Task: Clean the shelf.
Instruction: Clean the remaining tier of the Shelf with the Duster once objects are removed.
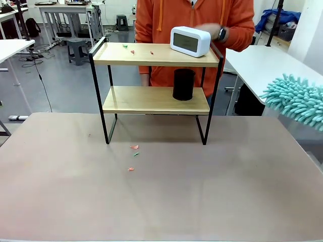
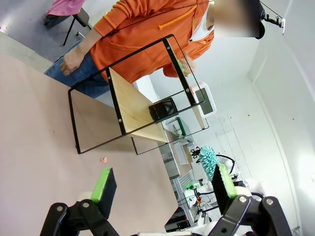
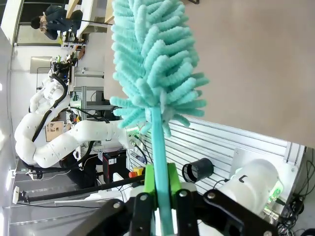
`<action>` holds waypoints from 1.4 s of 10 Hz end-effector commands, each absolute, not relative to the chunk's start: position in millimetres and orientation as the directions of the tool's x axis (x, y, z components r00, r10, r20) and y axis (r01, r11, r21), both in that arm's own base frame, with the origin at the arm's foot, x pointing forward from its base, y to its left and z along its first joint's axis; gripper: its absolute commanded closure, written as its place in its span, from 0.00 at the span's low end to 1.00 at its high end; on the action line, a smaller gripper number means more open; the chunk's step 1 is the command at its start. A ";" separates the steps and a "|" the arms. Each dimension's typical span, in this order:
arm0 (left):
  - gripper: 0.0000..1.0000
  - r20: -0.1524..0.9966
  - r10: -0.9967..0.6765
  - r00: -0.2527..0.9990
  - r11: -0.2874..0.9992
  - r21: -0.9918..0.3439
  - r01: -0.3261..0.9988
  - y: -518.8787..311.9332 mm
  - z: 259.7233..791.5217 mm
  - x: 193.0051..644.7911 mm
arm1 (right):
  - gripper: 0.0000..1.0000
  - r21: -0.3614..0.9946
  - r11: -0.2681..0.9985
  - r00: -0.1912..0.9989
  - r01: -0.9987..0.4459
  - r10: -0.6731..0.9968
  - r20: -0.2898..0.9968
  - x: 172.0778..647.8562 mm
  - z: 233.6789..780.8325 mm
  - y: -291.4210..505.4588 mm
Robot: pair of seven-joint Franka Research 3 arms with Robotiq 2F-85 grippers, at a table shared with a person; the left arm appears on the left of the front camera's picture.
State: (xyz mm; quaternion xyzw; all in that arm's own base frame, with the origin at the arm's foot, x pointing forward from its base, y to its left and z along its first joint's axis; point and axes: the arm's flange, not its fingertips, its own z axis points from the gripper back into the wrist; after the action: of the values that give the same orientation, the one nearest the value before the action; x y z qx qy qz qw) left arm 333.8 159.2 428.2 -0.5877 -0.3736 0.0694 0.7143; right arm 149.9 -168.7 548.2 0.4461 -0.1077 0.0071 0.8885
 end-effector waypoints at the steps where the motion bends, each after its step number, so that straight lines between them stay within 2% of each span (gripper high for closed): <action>1: 0.00 0.470 0.531 0.705 0.299 -0.882 0.363 158.5 428.8 333.3 | 0.86 0.791 0.596 0.971 -0.137 -0.076 0.225 148.6 549.8 -170.1; 14: 0.00 0.470 0.531 0.705 0.299 -0.882 0.363 158.5 428.8 333.3 | 0.86 0.791 0.596 0.971 -0.137 -0.076 0.225 148.6 549.8 -170.1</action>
State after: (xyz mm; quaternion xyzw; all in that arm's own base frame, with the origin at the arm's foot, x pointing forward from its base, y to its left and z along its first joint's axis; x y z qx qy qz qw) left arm 333.8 159.2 428.2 -0.5877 -0.3736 0.0694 0.7143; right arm 149.7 -169.0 548.2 0.4460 -0.1083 0.0072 0.8884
